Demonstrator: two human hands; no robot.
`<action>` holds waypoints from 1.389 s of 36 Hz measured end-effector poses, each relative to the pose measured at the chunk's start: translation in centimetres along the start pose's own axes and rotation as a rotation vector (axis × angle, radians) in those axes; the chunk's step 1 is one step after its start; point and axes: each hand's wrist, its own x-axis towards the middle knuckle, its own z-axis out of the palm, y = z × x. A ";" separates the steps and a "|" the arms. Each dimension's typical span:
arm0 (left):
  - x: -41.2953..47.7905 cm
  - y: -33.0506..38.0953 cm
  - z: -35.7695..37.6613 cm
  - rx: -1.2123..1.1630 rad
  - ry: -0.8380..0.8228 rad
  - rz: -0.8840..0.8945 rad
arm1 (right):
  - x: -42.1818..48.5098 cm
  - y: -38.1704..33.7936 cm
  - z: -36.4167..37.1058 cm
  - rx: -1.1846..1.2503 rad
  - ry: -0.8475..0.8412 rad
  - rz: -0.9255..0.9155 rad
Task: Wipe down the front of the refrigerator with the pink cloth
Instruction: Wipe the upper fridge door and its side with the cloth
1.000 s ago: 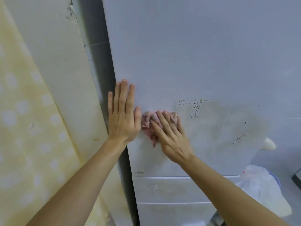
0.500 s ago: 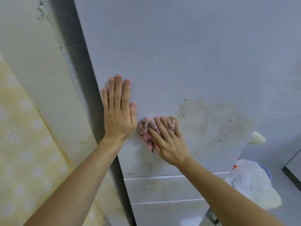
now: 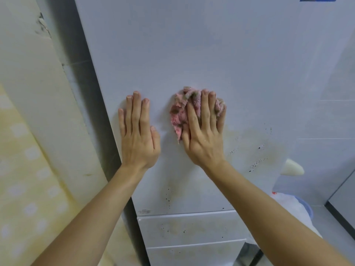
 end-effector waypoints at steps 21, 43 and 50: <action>-0.1 1.8 0.6 0.022 -0.051 -0.014 | -7.9 4.1 -1.3 0.029 -0.205 -0.107; 0.7 4.2 2.2 0.049 -0.103 0.030 | -15.7 8.1 -1.0 -0.022 -0.329 -0.083; 0.3 5.1 3.0 0.100 -0.100 0.029 | -6.8 9.3 -3.2 0.044 -0.164 0.006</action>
